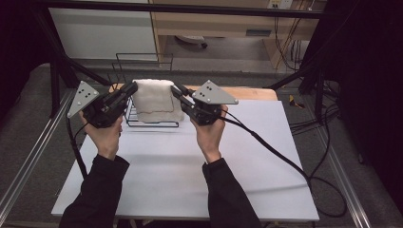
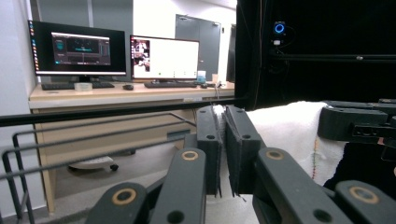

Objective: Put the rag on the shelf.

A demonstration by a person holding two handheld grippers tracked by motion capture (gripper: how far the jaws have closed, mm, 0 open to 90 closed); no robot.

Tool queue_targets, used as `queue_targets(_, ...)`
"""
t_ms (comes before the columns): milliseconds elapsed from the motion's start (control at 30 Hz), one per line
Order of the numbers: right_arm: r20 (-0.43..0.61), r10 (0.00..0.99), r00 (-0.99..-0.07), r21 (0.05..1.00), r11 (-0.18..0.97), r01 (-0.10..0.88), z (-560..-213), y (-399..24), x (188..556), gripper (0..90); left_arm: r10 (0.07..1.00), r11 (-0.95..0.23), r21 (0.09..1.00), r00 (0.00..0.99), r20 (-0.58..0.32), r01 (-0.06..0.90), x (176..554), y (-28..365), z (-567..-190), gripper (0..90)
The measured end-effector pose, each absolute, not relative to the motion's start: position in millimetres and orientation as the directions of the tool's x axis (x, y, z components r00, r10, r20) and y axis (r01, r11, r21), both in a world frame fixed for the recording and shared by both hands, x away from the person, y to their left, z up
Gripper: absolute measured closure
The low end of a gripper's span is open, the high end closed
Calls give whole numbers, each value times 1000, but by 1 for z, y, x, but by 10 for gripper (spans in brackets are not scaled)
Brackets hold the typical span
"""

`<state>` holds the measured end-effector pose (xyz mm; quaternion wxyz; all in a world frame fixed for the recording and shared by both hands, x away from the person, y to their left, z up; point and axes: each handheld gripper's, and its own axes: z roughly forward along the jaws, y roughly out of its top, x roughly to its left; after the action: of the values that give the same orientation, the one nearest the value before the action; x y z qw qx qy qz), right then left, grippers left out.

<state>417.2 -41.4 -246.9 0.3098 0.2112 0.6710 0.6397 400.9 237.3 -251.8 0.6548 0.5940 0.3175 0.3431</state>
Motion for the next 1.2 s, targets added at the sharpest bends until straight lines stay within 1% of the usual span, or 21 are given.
queue_targets(333, -150, 683, -715, 988, 74, -136, -231, -32, 427, 820, 838, 61, 992, 546, 7, -106, 407, 244, -235, 848)
queue_targets(667, -161, 681, -714, 986, 76, -150, -218, -20, 436, 820, 841, 85, 990, 540, -10, -114, 415, 255, -225, 848)
queue_targets(1200, -173, 681, -712, 983, 72, -170, -193, -5, 447, 819, 858, 77, 989, 514, -1, -127, 426, 265, -200, 848)
